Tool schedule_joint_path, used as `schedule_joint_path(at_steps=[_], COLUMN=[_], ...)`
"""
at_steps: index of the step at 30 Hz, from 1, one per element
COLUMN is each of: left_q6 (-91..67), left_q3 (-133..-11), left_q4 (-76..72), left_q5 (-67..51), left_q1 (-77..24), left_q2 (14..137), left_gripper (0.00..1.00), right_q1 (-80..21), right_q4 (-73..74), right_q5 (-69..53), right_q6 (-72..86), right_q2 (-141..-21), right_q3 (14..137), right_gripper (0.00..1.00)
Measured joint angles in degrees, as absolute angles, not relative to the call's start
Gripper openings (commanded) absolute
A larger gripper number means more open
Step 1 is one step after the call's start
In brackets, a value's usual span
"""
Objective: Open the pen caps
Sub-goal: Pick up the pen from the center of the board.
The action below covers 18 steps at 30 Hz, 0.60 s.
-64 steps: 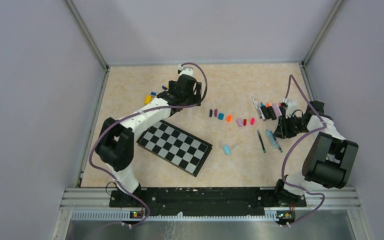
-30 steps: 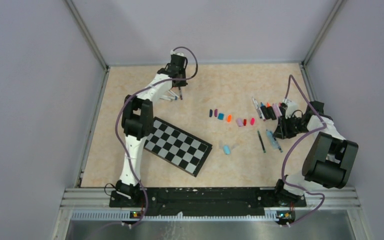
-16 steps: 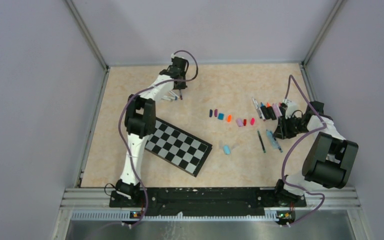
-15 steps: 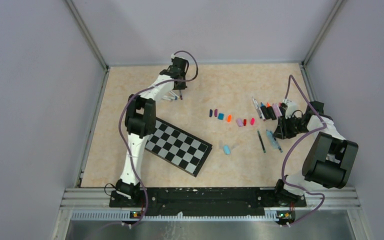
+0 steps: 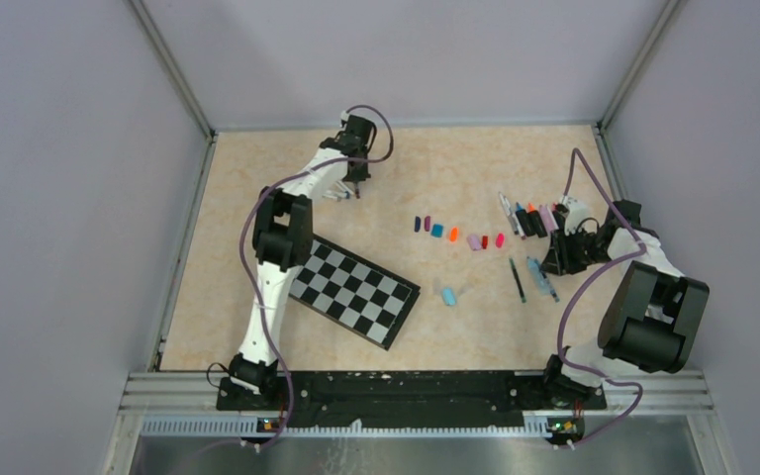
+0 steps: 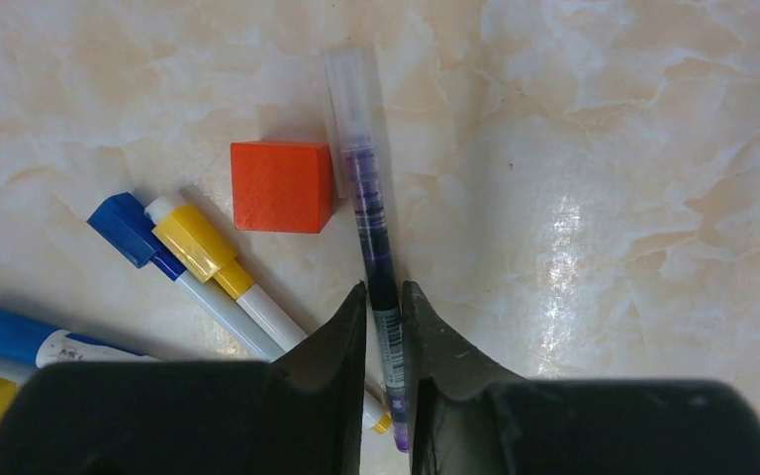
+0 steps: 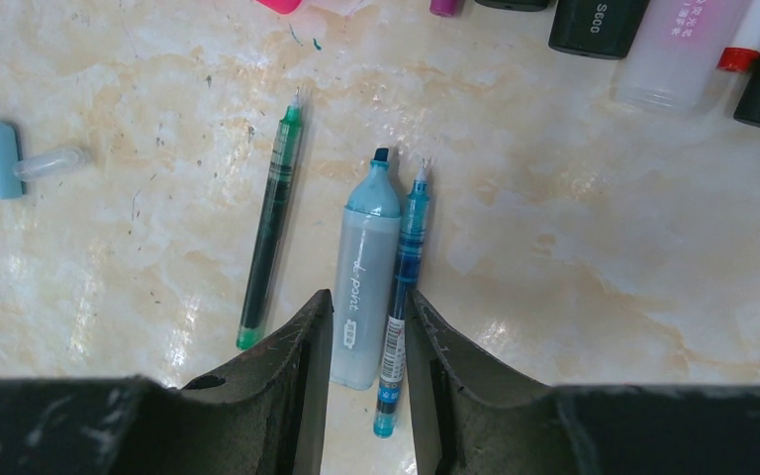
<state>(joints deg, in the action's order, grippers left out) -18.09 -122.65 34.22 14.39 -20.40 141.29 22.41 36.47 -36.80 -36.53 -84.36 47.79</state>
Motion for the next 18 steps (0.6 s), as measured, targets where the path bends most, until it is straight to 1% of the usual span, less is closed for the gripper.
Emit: schedule_joint_path(at_steps=[7, 9, 11, 14, 18], left_q6=[-18.0, -18.0, -18.0, -18.0, -17.9], left_q3=[-122.9, -122.9, -122.8, -122.3, -120.2], left_q4=[34.9, 35.0, 34.9, 34.5, 33.2], left_q5=[13.0, 12.6, 12.1, 11.1, 8.4], left_q1=[-20.9, -21.0, -21.1, -21.1, -21.2], left_q2=[141.6, 141.6, 141.6, 141.3, 140.0], left_gripper=[0.18, 0.14, 0.06, 0.00, 0.00], right_q1=[22.4, 22.4, 22.4, 22.4, 22.4], right_q4=[36.5, 36.5, 36.5, 36.5, 36.5], right_q5=[-36.8, -36.9, -37.0, -37.2, -37.5], right_q6=[-36.5, -36.5, -36.5, -36.5, -36.5], right_q2=[-84.4, -84.4, -84.4, -84.4, -84.0], right_q3=[47.8, 47.8, 47.8, 47.8, 47.8], right_gripper=[0.32, 0.32, 0.32, 0.32, 0.32])
